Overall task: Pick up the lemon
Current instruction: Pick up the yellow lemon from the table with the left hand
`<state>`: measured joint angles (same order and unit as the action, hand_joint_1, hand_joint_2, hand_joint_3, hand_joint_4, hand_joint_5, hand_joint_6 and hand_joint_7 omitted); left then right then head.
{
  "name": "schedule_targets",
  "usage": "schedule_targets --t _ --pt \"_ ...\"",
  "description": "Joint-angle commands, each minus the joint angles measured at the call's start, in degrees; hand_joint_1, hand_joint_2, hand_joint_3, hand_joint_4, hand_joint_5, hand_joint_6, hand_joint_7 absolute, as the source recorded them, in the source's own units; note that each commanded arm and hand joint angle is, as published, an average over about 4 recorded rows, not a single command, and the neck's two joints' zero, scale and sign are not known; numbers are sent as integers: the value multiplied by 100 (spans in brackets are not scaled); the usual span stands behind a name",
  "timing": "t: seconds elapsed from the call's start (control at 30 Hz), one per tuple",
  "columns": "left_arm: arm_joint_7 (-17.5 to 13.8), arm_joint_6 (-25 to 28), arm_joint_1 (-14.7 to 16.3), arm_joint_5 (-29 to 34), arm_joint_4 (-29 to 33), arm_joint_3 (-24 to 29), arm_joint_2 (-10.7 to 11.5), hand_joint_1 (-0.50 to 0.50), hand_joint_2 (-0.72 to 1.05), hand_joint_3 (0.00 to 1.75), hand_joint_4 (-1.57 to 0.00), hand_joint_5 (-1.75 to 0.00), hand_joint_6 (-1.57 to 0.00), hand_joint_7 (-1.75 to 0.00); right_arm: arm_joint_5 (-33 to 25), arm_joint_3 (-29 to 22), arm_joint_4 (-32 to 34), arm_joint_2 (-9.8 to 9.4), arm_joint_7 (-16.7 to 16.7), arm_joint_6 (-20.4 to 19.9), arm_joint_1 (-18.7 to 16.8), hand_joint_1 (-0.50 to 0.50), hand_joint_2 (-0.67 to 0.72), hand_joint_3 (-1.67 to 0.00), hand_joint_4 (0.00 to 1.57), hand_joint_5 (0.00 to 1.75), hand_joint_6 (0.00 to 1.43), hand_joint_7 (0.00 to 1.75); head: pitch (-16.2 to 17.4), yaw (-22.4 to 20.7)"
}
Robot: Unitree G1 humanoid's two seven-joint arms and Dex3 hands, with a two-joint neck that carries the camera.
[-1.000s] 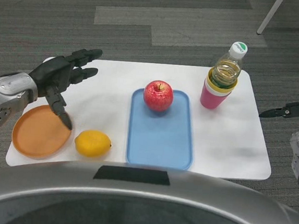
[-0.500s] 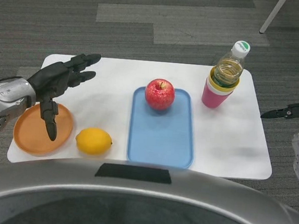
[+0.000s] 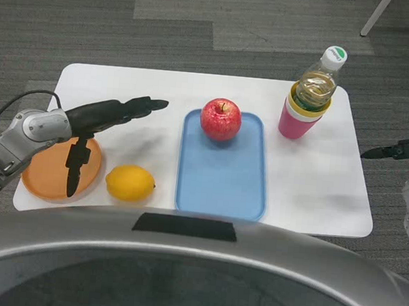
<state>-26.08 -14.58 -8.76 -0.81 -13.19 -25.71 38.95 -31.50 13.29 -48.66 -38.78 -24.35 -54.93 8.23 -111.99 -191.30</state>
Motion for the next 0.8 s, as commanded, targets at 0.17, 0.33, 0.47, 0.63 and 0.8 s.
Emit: schedule_targets --t 0.17,0.33,0.47,0.63,0.8 --pt "-101 -561 -95 -543 -164 -98 -346 -50 -61 9 0 -10 0 -21 -49 53 -163 -112 -37 10 106 -33 53 0 0 0 0 0 28 -7" --pt "-51 -849 -201 -706 -302 -347 -485 -50 -55 7 0 -10 0 -21 -49 68 -236 -99 -44 26 126 -33 53 0 0 0 0 0 59 -28" --pt "2 -968 -201 -754 -430 -531 -625 -50 -53 7 0 -10 0 -21 -49 77 -284 -77 -44 26 139 -33 53 0 0 0 0 0 73 -3" --pt "42 -1190 -89 -769 -601 -512 -792 -50 -46 9 0 -10 0 -21 -49 68 -302 -70 -53 26 154 -33 53 0 0 0 0 0 98 -7" --pt "42 -1438 138 -811 -808 -237 -955 -50 -46 9 0 -10 0 -21 -49 68 -311 -59 -48 26 161 -33 53 0 0 0 0 0 118 -20"
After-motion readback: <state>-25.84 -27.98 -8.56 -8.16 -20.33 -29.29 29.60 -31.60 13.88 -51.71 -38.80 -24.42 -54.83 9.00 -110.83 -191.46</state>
